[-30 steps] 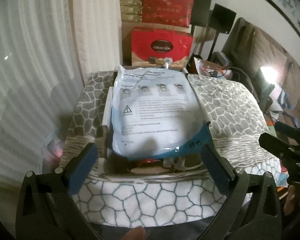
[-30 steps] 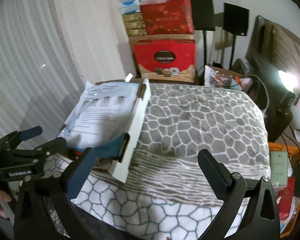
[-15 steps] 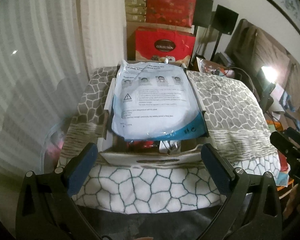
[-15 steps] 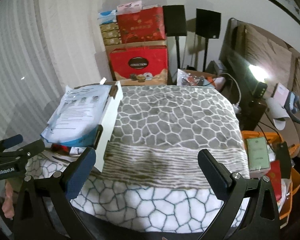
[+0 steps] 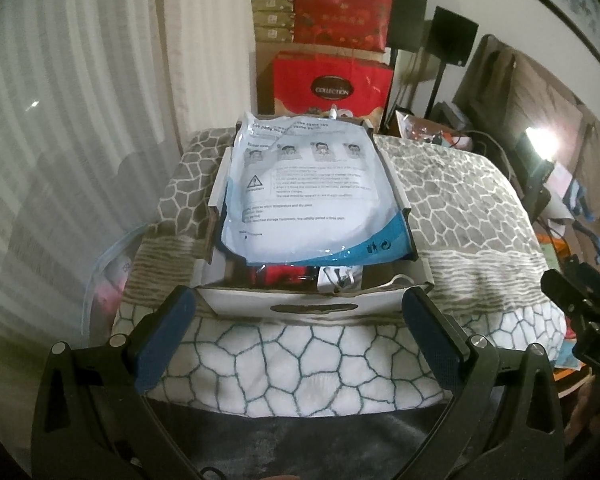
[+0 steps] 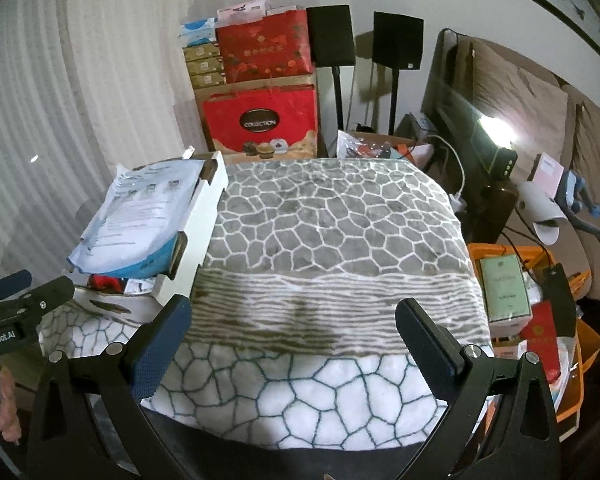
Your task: Organize objects
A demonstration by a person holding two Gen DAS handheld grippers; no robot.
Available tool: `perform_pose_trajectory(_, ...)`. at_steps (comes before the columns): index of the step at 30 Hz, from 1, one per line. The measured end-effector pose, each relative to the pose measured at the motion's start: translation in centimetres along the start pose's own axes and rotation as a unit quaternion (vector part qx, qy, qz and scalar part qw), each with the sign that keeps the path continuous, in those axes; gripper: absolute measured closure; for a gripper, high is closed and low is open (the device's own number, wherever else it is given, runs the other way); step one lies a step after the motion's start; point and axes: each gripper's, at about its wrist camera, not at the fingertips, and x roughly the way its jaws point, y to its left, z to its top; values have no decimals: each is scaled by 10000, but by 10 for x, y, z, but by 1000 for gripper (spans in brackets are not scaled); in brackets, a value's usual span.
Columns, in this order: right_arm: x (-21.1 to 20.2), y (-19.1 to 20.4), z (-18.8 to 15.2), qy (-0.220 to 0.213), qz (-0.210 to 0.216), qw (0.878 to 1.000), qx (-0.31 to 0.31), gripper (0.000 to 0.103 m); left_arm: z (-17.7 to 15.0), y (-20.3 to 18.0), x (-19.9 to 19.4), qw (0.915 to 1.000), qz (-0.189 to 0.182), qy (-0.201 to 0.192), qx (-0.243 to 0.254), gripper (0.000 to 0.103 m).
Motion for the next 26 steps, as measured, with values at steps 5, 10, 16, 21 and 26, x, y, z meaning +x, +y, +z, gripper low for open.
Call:
perform_pose_trajectory(5, -1, -2, -1, -28, -88, 10000, 30, 0, -2, -3, 0, 10000, 8, 1, 47, 0)
perform_pose_trajectory(10, -2, -5, -1, -41, -147, 9999, 70, 0, -4, -5, -1, 10000, 5, -8, 62, 0)
perform_pose_trajectory(16, -1, -5, -3, -41, -203, 9998, 78, 0, -4, -5, -2, 10000, -15, -20, 37, 0)
perform_pose_trajectory(21, -1, -5, -2, -42, -208, 9997, 71, 0, -4, -6, -2, 9999, 69, -57, 78, 0)
perform_pose_trajectory(26, -1, -4, -3, -16, -211, 9997, 76, 0, -5, -8, -1, 9999, 98, -69, 122, 0)
